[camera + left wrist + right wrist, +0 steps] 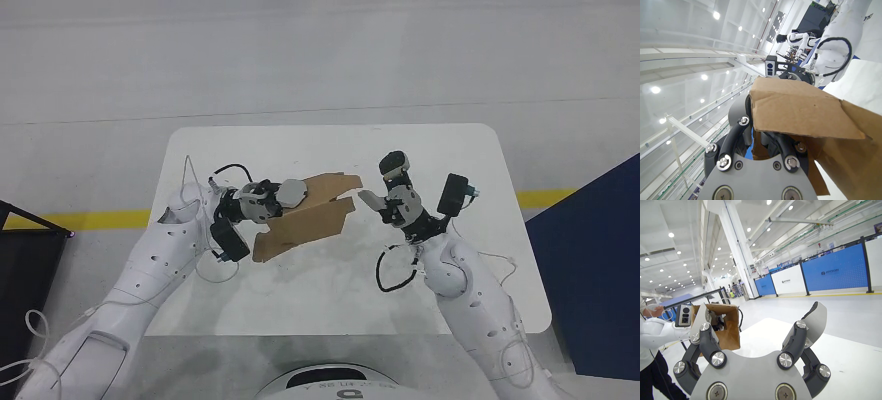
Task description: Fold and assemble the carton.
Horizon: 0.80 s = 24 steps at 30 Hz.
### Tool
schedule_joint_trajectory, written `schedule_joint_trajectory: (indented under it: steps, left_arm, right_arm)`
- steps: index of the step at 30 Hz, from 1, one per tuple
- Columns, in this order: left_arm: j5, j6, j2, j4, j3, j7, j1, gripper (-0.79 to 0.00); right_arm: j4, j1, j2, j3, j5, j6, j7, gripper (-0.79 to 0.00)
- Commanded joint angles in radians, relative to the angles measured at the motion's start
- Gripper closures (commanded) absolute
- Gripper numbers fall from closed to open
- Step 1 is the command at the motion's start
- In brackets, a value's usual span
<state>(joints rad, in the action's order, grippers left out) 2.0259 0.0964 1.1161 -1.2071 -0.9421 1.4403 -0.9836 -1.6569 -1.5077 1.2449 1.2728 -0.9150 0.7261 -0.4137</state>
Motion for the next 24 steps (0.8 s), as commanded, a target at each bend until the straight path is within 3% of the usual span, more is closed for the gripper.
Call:
schedule_joint_trajectory:
  steps: [1,24]
  left_arm:
    - [-0.005,-0.001,0.000,0.003,-0.003,0.001,-0.001,0.000]
    - [-0.005,0.002,0.005,-0.007,0.024,0.051,0.004,0.000]
  right_arm:
    - [-0.021,-0.019,-0.004,0.017,-0.011,0.028,-0.004,-0.785]
    - [0.026,0.042,0.005,-0.075,0.015,0.053,0.115,-0.785]
